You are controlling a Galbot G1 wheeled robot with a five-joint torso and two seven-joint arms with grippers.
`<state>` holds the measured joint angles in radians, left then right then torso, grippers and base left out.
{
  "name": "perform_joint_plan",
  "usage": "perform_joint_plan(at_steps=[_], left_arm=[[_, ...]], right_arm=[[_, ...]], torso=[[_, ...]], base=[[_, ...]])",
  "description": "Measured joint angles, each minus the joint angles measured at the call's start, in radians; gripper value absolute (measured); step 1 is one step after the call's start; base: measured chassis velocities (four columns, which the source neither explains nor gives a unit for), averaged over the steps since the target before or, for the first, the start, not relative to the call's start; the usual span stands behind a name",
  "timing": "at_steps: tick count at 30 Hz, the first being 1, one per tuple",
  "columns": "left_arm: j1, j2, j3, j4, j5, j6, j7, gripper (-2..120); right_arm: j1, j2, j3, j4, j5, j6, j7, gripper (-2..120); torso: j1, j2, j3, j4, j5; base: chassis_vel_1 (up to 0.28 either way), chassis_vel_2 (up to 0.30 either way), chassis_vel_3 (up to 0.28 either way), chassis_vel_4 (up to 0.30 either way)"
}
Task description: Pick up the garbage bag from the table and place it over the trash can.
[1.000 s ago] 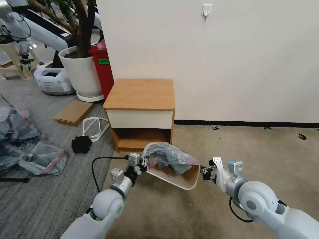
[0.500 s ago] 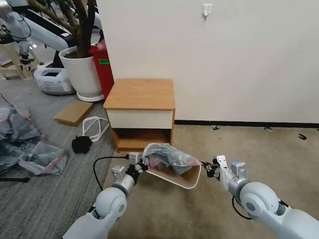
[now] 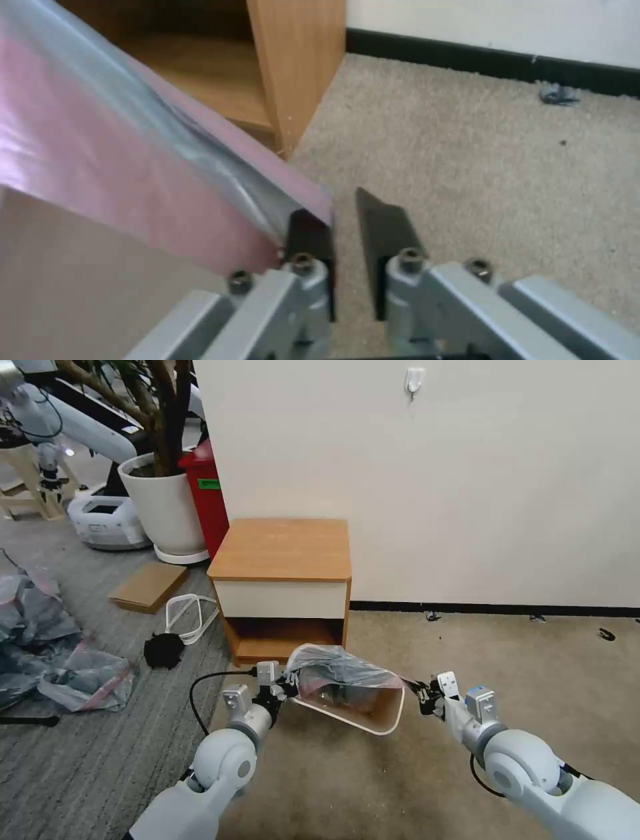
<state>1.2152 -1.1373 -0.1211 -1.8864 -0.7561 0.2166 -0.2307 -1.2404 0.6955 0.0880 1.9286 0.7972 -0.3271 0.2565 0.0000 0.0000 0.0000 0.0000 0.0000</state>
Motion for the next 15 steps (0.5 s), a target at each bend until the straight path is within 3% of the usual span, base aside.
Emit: perform_joint_plan(at_steps=[15], left_arm=[[-0.004, -0.010, 0.002, 0.045, 0.070, -0.027, 0.006, 3]], right_arm=[[-0.001, -0.004, 0.035, 0.031, -0.022, 0.026, 0.074, 67]], torso=[[0.000, 0.000, 0.000, 0.0000, 0.0000]], base=[[0.000, 0.000, 0.000, 0.000]])
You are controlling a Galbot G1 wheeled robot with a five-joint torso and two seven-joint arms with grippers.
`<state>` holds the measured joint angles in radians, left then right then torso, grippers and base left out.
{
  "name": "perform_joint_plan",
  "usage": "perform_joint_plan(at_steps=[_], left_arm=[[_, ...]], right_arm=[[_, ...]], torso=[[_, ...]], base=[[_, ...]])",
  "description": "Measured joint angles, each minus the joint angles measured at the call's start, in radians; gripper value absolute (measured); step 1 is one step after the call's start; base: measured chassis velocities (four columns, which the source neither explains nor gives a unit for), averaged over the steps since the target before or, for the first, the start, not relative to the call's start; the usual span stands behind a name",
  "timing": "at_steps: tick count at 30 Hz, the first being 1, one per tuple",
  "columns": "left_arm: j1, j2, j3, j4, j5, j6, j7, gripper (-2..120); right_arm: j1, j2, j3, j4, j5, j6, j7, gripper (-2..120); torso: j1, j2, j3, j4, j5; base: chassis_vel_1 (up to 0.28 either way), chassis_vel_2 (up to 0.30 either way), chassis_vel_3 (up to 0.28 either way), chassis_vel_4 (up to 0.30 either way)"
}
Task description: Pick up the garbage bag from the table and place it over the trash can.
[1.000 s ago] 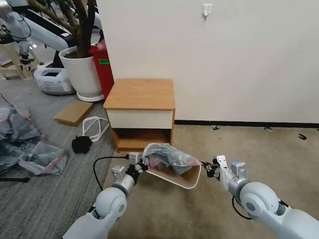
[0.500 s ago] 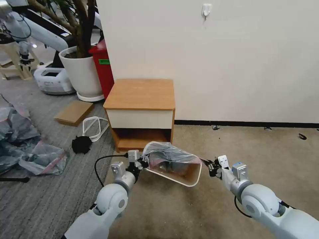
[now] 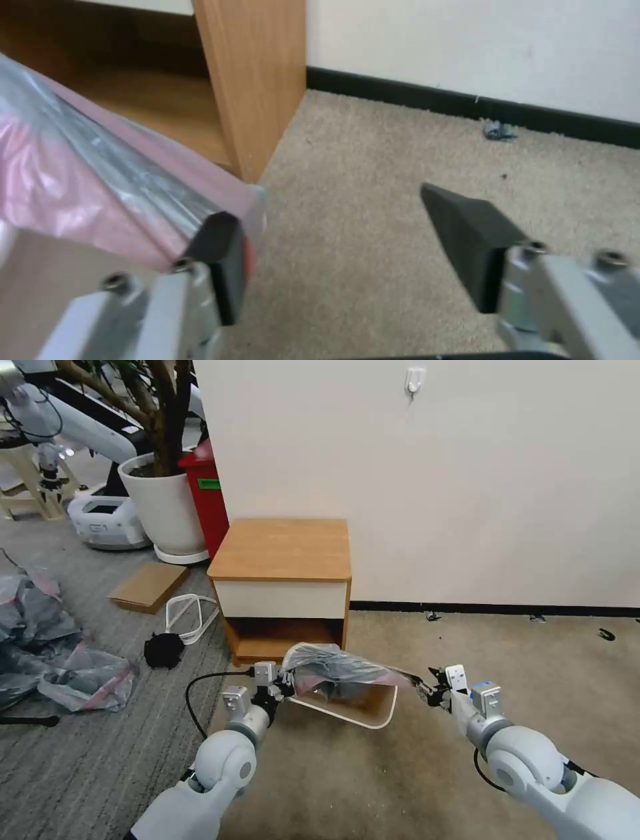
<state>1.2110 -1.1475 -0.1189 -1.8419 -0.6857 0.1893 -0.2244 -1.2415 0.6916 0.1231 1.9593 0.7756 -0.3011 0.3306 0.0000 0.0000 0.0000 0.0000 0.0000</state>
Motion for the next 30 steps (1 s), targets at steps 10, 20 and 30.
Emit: perform_joint_plan(at_steps=[10, 20, 30], left_arm=[[0.007, 0.025, 0.000, 0.023, 0.063, -0.025, 0.062, 3], [0.009, 0.016, 0.000, 0.053, 0.091, -0.052, 0.076, 3], [0.002, 0.003, -0.009, 0.060, 0.090, -0.055, 0.072, 3]], right_arm=[[0.020, -0.023, 0.039, 0.038, 0.219, -0.062, 0.018, 101], [0.001, -0.032, 0.083, 0.069, 0.232, -0.060, 0.026, 114], [-0.060, 0.014, 0.196, 0.323, 0.572, -0.115, 0.190, 108]], torso=[[0.000, 0.000, 0.000, 0.0001, -0.0001], [0.000, 0.000, 0.000, 0.0000, 0.0000], [0.000, 0.000, 0.000, 0.0000, -0.0005]], base=[[0.000, 0.000, 0.000, 0.000], [0.000, 0.000, 0.000, 0.000], [0.000, 0.000, 0.000, 0.000]])
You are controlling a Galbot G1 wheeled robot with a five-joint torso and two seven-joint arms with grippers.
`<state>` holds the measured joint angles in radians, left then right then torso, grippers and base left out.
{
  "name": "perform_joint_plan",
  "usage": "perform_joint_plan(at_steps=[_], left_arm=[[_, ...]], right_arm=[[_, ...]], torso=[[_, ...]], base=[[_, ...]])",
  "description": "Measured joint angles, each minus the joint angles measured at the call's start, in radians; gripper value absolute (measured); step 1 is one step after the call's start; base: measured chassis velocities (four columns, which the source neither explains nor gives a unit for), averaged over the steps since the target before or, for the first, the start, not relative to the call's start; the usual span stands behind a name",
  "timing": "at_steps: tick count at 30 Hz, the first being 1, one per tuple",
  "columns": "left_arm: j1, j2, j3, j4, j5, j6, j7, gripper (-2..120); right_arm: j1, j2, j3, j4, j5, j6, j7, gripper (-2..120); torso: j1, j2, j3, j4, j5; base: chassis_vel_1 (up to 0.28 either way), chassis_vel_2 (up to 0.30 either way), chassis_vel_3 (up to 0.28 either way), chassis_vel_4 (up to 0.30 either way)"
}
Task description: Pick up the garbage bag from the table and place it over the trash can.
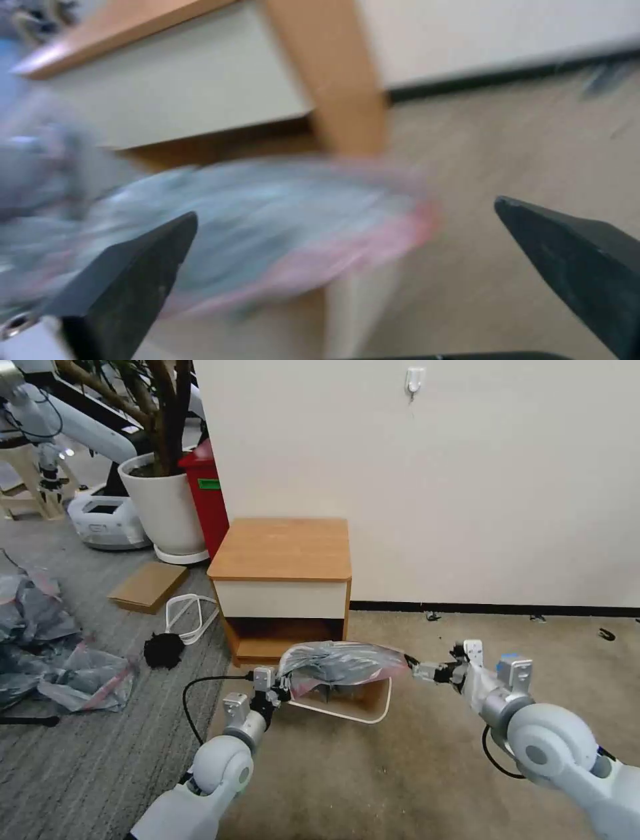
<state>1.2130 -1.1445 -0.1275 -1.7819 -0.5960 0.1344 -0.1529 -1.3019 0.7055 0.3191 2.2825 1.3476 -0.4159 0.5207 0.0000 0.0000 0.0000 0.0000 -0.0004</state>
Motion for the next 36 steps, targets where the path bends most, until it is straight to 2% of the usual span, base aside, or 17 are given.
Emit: perform_joint_plan(at_steps=[1, 3, 4, 7, 8, 10, 11, 15, 23, 36], left_arm=[[0.000, 0.000, 0.000, 0.000, 0.000, 0.000, 0.000, 3], [-0.001, -0.006, -0.003, -0.001, -0.004, 0.000, -0.002, 3], [-0.001, -0.006, -0.003, -0.001, -0.004, 0.000, -0.002, 3], [-0.001, -0.011, -0.003, -0.007, -0.007, -0.001, -0.004, 3], [-0.001, -0.011, -0.003, -0.007, -0.007, -0.001, -0.004, 3], [-0.001, -0.017, -0.004, -0.012, -0.009, -0.001, -0.004, 3], [-0.001, -0.017, -0.004, -0.012, -0.009, -0.001, -0.004, 3], [0.002, -0.028, 0.003, -0.023, -0.014, -0.001, -0.005, 3], [0.006, -0.037, 0.012, -0.033, -0.015, -0.001, -0.006, 3], [0.015, -0.041, 0.018, -0.045, -0.011, 0.000, -0.006, 3]], right_arm=[[0.000, 0.000, 0.000, 0.000, 0.000, 0.000, 0.000, 108], [-0.009, 0.071, -0.023, 0.065, 0.129, -0.024, 0.097, 102], [-0.009, 0.071, -0.023, 0.065, 0.129, -0.024, 0.097, 102], [0.002, 0.161, -0.077, 0.083, 0.202, -0.032, 0.178, 99], [0.002, 0.161, -0.077, 0.083, 0.202, -0.032, 0.178, 99], [0.010, 0.218, -0.101, 0.067, 0.222, -0.035, 0.202, 97], [0.010, 0.218, -0.101, 0.067, 0.222, -0.035, 0.202, 97], [0.034, 0.299, -0.123, 0.009, 0.221, -0.035, 0.206, 94], [0.066, 0.354, -0.119, -0.054, 0.213, -0.032, 0.205, 93], [0.073, 0.369, -0.116, -0.113, 0.154, -0.021, 0.194, 89]], torso=[[0.000, 0.000, 0.000, 0.0000, 0.0000], [0.000, 0.000, 0.000, -0.0001, 0.0001], [0.000, 0.000, 0.000, -0.0001, 0.0001], [0.000, 0.000, 0.000, 0.0000, 0.0003], [0.000, 0.000, 0.000, 0.0000, 0.0003], [0.000, 0.000, 0.000, 0.0001, 0.0002], [0.000, 0.000, 0.000, 0.0001, 0.0002], [0.000, 0.000, 0.000, 0.0001, 0.0003], [0.000, 0.000, 0.000, 0.0000, 0.0004], [0.000, 0.000, 0.000, 0.0000, 0.0004]], base=[[0.000, 0.000, 0.000, 0.000], [0.000, 0.000, 0.000, 0.000], [0.000, 0.000, 0.000, 0.000], [0.000, 0.000, 0.000, 0.000], [0.000, 0.000, 0.000, 0.000], [0.000, 0.000, 0.000, 0.000], [0.000, 0.000, 0.000, 0.000], [0.000, 0.000, 0.000, 0.000], [0.000, 0.000, 0.000, 0.000], [0.000, 0.000, 0.000, 0.000]])
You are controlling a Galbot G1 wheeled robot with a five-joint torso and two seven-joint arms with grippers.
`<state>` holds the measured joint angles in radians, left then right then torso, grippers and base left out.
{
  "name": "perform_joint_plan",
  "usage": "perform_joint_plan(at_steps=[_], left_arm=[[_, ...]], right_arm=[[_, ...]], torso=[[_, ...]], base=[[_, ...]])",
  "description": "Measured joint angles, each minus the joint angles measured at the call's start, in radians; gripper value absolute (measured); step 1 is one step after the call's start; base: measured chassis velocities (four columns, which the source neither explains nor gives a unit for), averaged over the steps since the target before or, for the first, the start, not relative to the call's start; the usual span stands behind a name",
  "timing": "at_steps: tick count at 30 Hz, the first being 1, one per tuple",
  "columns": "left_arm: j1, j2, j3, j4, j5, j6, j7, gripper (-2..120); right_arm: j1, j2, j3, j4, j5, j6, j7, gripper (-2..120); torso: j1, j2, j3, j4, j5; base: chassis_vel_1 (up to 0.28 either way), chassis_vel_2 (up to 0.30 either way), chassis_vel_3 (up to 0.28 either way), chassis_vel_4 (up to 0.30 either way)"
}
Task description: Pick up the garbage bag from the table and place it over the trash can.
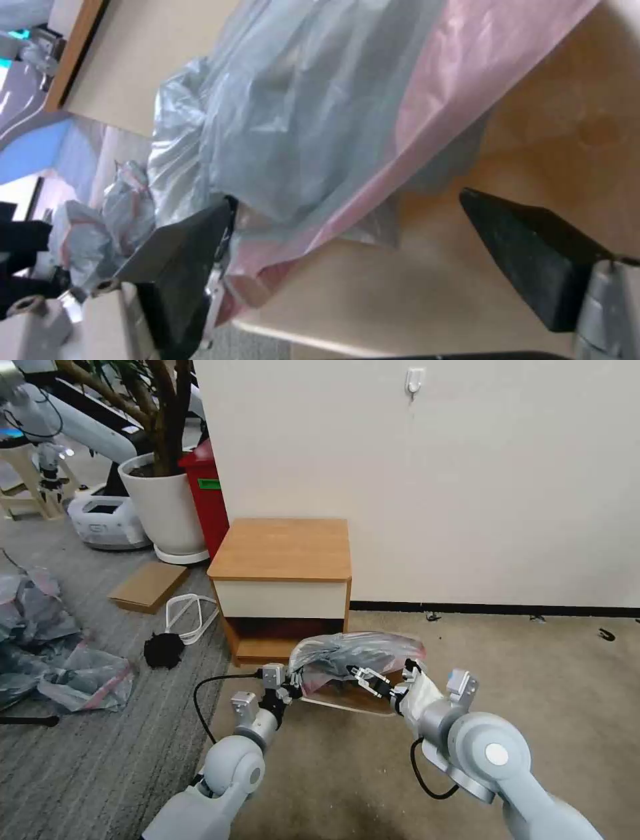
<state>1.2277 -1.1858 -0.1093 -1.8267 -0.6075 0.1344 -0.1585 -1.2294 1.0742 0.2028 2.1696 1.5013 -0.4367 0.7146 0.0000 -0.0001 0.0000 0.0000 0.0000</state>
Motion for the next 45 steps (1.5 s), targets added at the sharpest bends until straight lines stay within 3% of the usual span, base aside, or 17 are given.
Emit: perform_joint_plan(at_steps=[10, 31, 45], left_arm=[[0.002, 0.004, 0.003, -0.010, 0.000, 0.001, 0.000, 3], [0.011, 0.009, 0.001, -0.027, -0.005, 0.003, -0.002, 3], [0.010, -0.004, 0.004, -0.028, -0.019, 0.003, -0.031, 3]], right_arm=[[0.005, 0.003, -0.004, -0.022, -0.038, 0.006, -0.008, 75], [-0.014, 0.012, -0.004, -0.029, -0.093, 0.027, -0.080, 0], [-0.049, 0.009, 0.001, -0.012, -0.136, 0.069, -0.119, 0]], torso=[[0.000, 0.000, 0.000, 0.0000, 0.0000], [0.000, 0.000, 0.000, 0.0000, 0.0000], [0.000, 0.000, 0.000, 0.0000, 0.0000]], base=[[0.000, 0.000, 0.000, 0.000], [0.000, 0.000, 0.000, 0.000], [0.000, 0.000, 0.000, 0.000]])
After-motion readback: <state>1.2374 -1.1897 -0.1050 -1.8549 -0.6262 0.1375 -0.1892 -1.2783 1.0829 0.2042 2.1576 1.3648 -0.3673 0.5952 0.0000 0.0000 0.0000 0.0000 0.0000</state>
